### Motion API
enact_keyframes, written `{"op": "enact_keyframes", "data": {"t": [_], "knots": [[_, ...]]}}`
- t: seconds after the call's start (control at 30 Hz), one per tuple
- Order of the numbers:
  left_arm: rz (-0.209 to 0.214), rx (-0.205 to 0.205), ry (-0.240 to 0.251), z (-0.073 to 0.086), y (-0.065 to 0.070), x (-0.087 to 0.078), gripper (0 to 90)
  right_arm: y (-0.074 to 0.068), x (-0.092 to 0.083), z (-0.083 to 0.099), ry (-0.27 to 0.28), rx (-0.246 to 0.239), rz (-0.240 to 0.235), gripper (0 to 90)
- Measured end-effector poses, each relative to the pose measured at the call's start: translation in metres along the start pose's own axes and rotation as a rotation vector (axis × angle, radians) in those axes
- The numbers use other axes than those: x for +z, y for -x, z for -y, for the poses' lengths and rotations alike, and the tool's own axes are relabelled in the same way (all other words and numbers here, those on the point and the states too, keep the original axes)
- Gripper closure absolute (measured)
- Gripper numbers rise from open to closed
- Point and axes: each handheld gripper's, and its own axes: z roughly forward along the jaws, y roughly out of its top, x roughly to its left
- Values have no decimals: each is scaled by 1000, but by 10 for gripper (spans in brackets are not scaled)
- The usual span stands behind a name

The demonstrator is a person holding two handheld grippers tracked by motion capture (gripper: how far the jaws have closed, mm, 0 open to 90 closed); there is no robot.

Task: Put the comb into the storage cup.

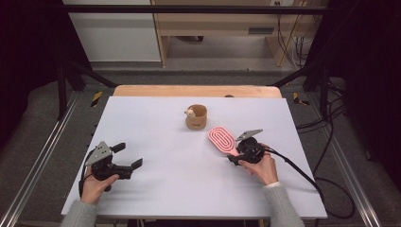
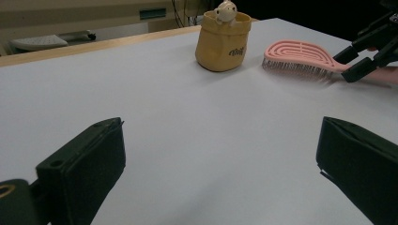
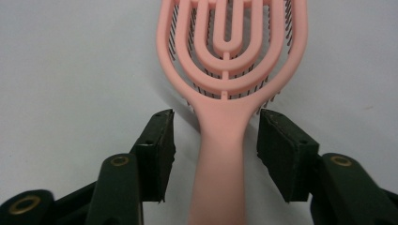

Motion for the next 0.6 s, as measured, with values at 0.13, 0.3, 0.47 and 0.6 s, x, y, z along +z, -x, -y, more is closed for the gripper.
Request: {"op": "enact_keyframes", "data": {"t": [0.13, 0.3, 0.47, 0.6], "knots": [[0, 1, -1, 0, 0, 0, 15, 0, 1, 0, -15, 7, 8, 524], [1, 0, -2, 0, 0, 0, 15, 0, 2, 0, -17, -1, 23, 583], [1, 0, -2, 0, 0, 1, 15, 0, 2, 0, -21, -6, 32, 627], [0, 0, -4, 0, 0, 1, 15, 0, 2, 0, -28, -11, 35, 657]]}}
